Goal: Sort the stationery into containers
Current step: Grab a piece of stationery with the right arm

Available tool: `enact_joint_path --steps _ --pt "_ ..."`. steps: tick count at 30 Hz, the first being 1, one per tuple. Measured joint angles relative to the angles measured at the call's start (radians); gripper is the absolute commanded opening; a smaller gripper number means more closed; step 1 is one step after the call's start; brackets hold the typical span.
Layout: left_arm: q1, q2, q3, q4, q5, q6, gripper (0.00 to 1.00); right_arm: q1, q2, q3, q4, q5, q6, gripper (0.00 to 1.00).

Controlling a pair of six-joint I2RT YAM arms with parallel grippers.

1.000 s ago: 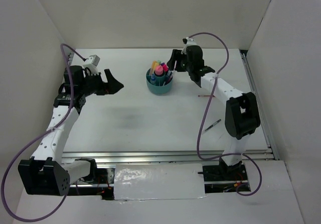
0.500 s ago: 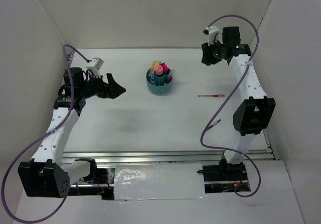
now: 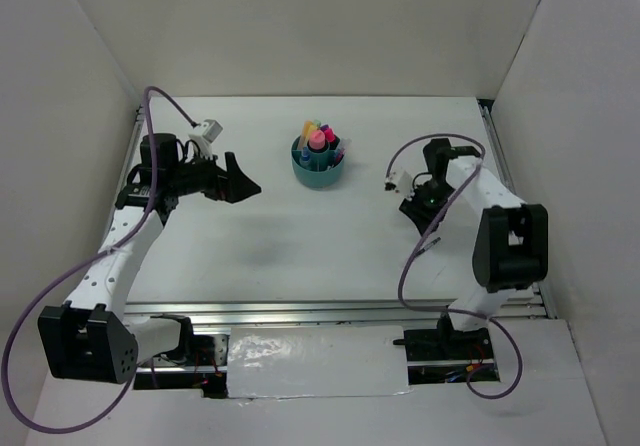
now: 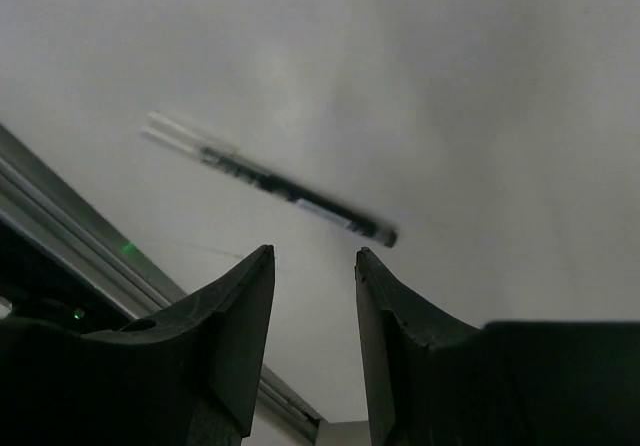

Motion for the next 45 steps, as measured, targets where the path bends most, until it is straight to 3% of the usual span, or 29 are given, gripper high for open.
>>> enact_joint_path --steps 4,8,17,23,31,39,45 --pt "-0.028 0.003 0.0 -0.002 0.0 -0.003 0.99 0.062 -0.212 -0.166 0.007 0.02 -0.109 0.46" --pt "-0.051 0.009 0.0 -0.005 -0.009 -0.004 0.99 0.149 -0.311 -0.266 0.053 0.051 -0.165 0.46" --pt "-0.06 0.009 0.0 -0.032 -0.04 0.001 0.99 0.377 -0.313 -0.423 0.166 0.209 -0.174 0.54" --pt "-0.06 0.008 0.0 -0.036 -0.053 0.001 0.99 0.492 -0.307 -0.443 0.212 0.329 -0.145 0.57" --pt "-0.06 0.008 0.0 -0.039 -0.062 0.003 0.99 0.585 -0.262 -0.47 0.248 0.403 -0.112 0.54" --pt "-0.06 0.008 0.0 -0.046 -0.063 0.005 0.99 0.589 -0.237 -0.524 0.314 0.411 -0.133 0.52" --pt "-0.06 0.008 0.0 -0.046 -0.07 0.005 0.99 0.587 -0.226 -0.555 0.36 0.424 -0.161 0.38"
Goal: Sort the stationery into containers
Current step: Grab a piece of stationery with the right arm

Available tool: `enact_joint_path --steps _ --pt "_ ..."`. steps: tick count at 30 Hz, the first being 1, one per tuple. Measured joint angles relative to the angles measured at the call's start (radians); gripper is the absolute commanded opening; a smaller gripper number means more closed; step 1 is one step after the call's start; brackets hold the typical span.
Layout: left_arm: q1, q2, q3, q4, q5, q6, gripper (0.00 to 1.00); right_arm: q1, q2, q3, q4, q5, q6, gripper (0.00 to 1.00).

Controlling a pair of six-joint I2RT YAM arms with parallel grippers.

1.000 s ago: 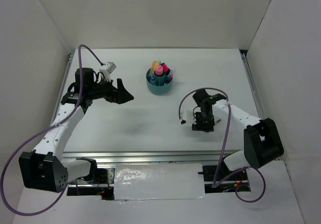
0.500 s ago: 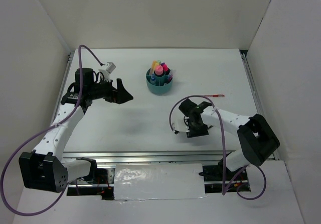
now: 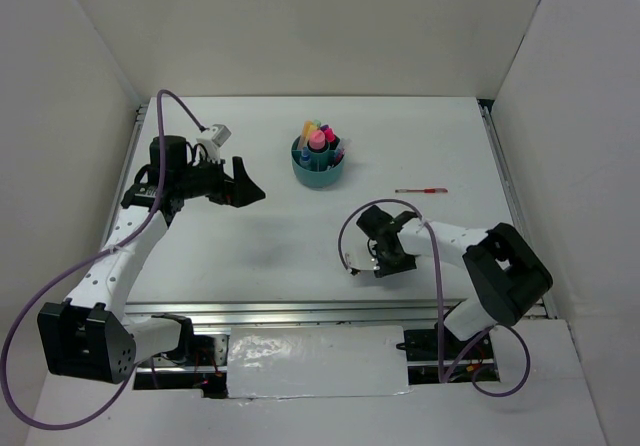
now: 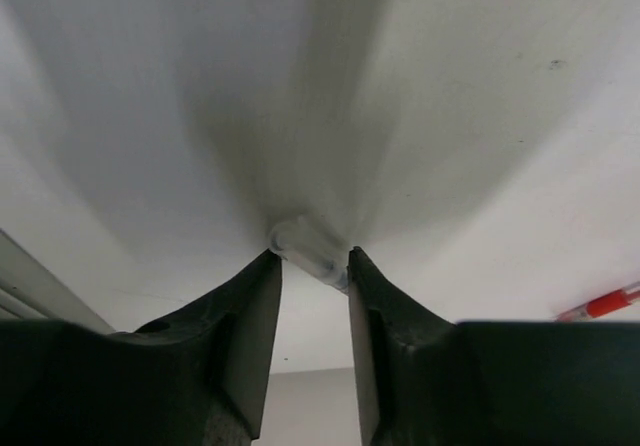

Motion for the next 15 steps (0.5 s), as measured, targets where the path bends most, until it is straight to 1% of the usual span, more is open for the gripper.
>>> enact_joint_path --steps 3,4,7,9,12,15 --pt "0.0 0.0 0.0 -0.002 -0.005 0.001 0.99 0.0 -0.002 -0.011 0.027 0.019 -0.019 0.29" --pt "0.0 0.0 0.0 -0.003 -0.006 0.001 0.99 0.0 -0.006 -0.018 0.04 0.026 -0.026 0.2" --pt "0.0 0.0 0.0 -0.008 -0.014 0.014 0.99 0.0 -0.021 -0.03 0.067 0.036 -0.042 0.08" --pt "0.0 0.0 0.0 -0.01 -0.017 0.018 0.99 0.0 -0.035 -0.032 0.077 0.024 -0.043 0.05" --pt "0.0 0.0 0.0 -0.011 -0.019 0.018 0.99 0.006 -0.079 -0.025 0.074 -0.048 -0.031 0.0" --pt "0.0 0.002 0.0 -0.013 -0.021 0.018 0.99 0.011 -0.127 0.068 0.022 -0.143 0.006 0.0"
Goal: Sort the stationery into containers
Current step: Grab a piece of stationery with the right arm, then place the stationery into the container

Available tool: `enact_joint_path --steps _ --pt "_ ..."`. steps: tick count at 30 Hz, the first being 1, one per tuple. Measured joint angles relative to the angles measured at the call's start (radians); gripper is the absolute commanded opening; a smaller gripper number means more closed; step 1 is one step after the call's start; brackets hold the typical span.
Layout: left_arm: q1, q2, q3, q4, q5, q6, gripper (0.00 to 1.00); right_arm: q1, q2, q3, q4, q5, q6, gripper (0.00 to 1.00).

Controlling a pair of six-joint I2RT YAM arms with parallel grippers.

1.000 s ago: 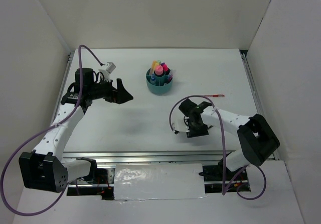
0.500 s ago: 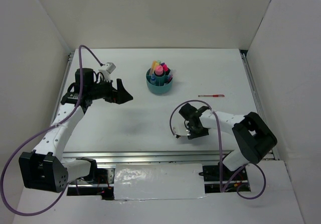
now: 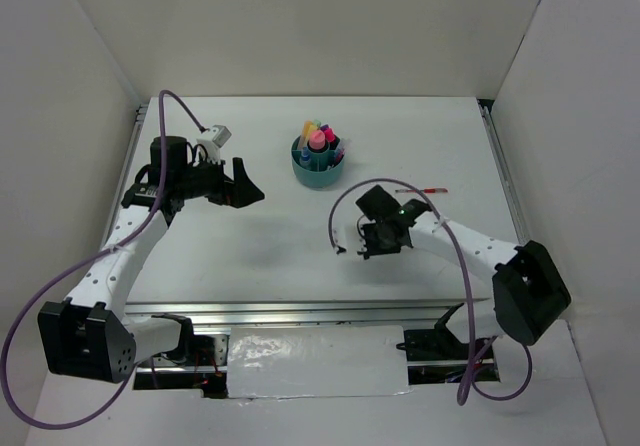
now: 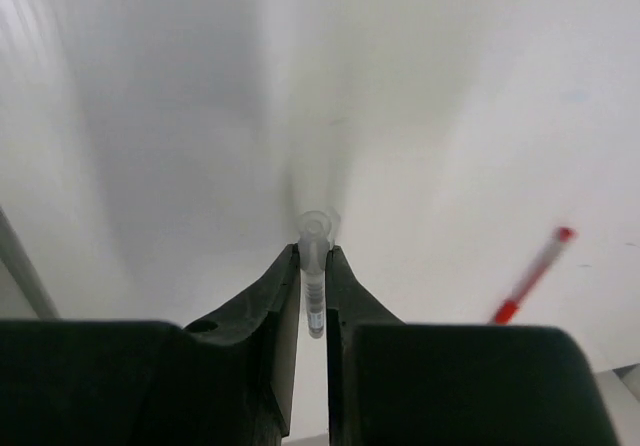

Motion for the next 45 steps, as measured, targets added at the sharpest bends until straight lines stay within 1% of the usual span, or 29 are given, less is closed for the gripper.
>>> enact_joint_path --steps 4,7,9,12,14,16,19,22,25,28,36,41,45 --pt "0.0 0.004 0.0 0.0 0.0 -0.001 0.99 -0.027 -0.009 0.255 -0.038 -0.144 0.105 0.0" --pt "0.0 0.004 0.0 0.0 -0.003 -0.001 0.99 -0.107 -0.016 0.431 -0.007 -0.294 0.25 0.0" --pt "0.0 0.004 0.0 -0.001 -0.008 -0.001 0.99 -0.183 -0.031 0.489 0.048 -0.378 0.373 0.0" --pt "0.0 0.004 0.0 0.0 -0.018 -0.002 0.99 -0.311 -0.077 0.466 0.24 -0.454 0.68 0.0" --pt "0.0 0.01 0.0 0.001 -0.022 -0.004 0.99 -0.38 -0.113 0.407 0.402 -0.445 0.901 0.0" --pt "0.0 0.024 0.007 0.0 -0.023 -0.005 0.99 -0.405 -0.124 0.373 0.515 -0.409 1.074 0.0" --pt "0.0 0.051 0.022 0.0 -0.027 -0.005 0.99 -0.386 -0.103 0.372 0.621 -0.31 1.285 0.0" --pt "0.0 0.058 0.022 0.0 -0.034 -0.005 0.99 -0.34 -0.052 0.396 0.671 -0.167 1.44 0.0" --pt "0.0 0.066 0.024 0.001 -0.035 -0.009 0.99 -0.303 0.003 0.402 0.71 -0.073 1.519 0.0" --pt "0.001 0.077 0.024 0.004 -0.035 -0.019 0.99 -0.282 0.052 0.404 0.727 -0.015 1.567 0.0" --pt "0.003 0.1 0.026 0.007 -0.039 -0.026 0.99 -0.271 0.181 0.441 0.735 0.061 1.648 0.0" --pt "0.009 0.101 0.026 0.007 -0.041 -0.025 0.99 -0.269 0.237 0.485 0.742 0.11 1.673 0.0" --pt "0.017 0.101 0.026 0.007 -0.041 -0.024 0.99 -0.266 0.269 0.49 0.763 0.127 1.692 0.0"
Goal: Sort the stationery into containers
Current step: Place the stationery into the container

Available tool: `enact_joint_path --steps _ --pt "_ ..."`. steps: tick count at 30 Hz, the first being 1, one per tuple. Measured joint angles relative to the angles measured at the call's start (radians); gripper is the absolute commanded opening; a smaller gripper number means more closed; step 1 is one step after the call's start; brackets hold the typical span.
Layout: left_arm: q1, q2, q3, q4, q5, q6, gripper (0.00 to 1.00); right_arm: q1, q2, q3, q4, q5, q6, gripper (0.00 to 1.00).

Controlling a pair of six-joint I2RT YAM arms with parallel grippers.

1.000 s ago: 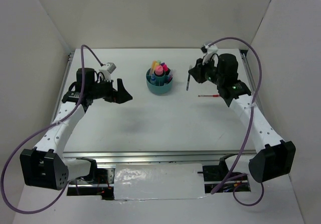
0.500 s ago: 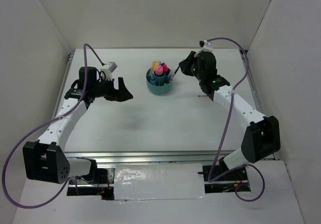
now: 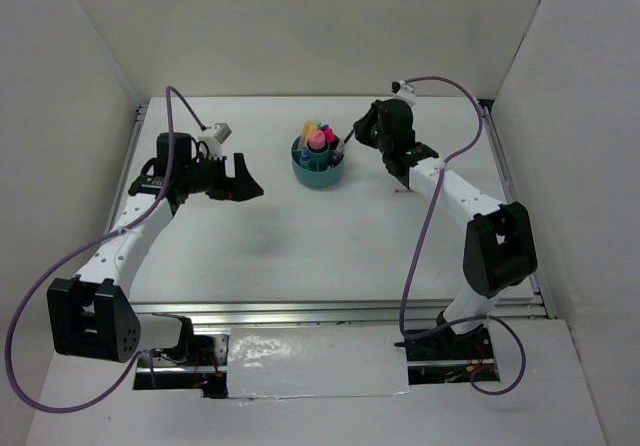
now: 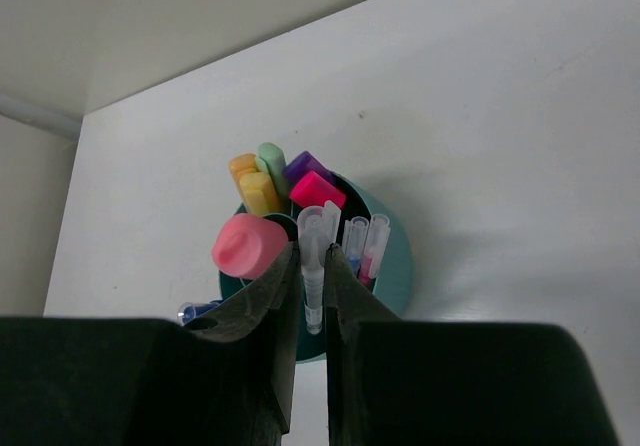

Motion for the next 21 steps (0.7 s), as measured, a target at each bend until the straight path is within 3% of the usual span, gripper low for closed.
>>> enact_joint_path --steps 2,4,5,6,8,14,21 --pt "0.005 0.0 0.0 0.0 0.0 0.0 0.99 0.004 0.016 0.0 0.009 0.003 0.006 0.0" --pt "0.011 0.0 0.0 0.0 0.0 0.0 0.99 0.008 0.029 0.0 0.015 0.003 0.008 0.09" --pt "0.012 0.0 0.0 0.0 0.0 0.0 0.99 0.013 0.039 0.0 0.02 0.003 0.008 0.15" --pt "0.014 0.0 0.0 0.0 0.0 0.0 0.99 0.016 0.044 -0.001 0.024 0.002 0.008 0.3" --pt "0.018 0.0 0.0 0.0 0.0 0.0 0.99 0.021 0.05 -0.005 0.034 -0.001 0.013 0.44" --pt "0.023 -0.002 -0.013 0.0 0.0 0.0 0.99 0.034 0.058 -0.008 0.068 -0.022 0.024 0.55" --pt "0.025 -0.012 -0.014 -0.001 0.0 0.0 0.99 0.043 0.055 -0.003 0.031 -0.023 0.026 0.53"
